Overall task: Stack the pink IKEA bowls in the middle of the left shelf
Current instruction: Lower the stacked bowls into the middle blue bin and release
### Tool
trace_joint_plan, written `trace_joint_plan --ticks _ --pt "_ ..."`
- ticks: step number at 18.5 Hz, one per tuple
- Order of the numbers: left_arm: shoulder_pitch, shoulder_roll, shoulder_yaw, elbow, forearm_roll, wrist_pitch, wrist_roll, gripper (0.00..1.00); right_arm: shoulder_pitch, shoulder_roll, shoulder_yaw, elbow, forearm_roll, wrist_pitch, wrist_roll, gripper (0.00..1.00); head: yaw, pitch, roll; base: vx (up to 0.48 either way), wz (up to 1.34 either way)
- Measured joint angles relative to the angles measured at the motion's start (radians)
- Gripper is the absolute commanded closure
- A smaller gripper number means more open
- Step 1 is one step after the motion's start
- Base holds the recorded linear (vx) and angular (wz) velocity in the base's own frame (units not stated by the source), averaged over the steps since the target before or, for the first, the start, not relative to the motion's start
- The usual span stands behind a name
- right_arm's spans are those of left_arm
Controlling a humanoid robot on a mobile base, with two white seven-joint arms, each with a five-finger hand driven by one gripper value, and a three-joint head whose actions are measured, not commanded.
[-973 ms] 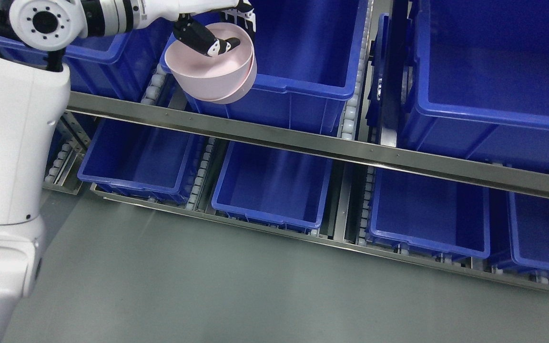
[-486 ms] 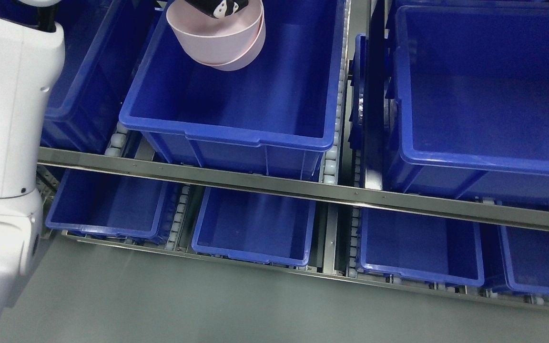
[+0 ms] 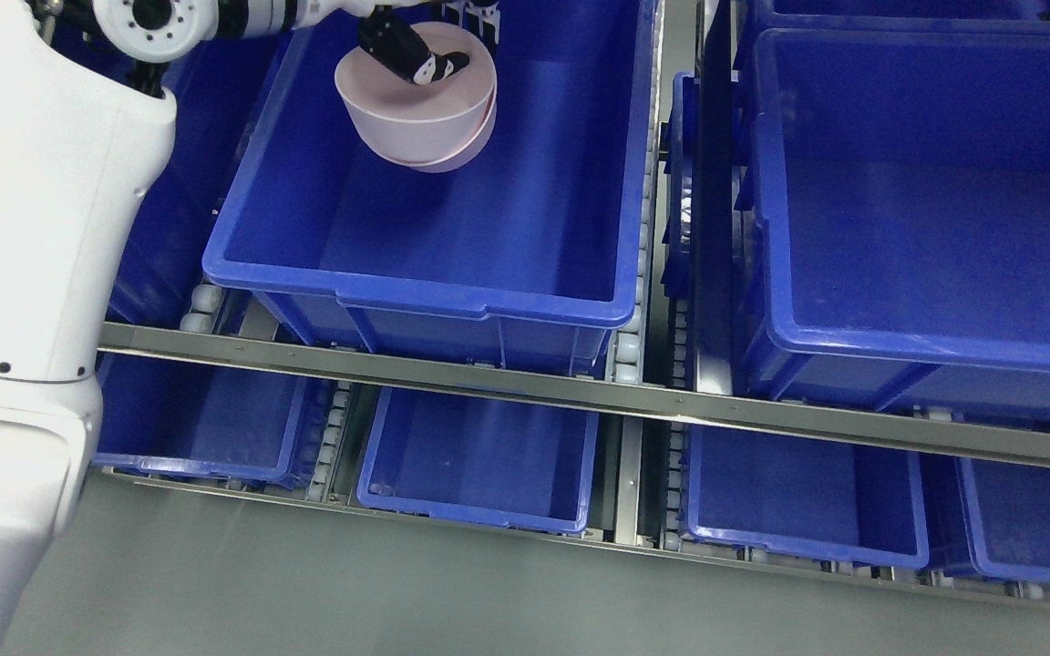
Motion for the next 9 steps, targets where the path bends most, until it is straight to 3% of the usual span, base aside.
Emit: trace_joint_plan --ticks 9 --pt "0.045 -0.114 -0.017 0.119 -0.126 -0.008 0.081 0.88 0.0 0.0 0.0 0.0 -0.006 0.0 0.003 0.0 0.0 0.0 0.0 0.0 0.0"
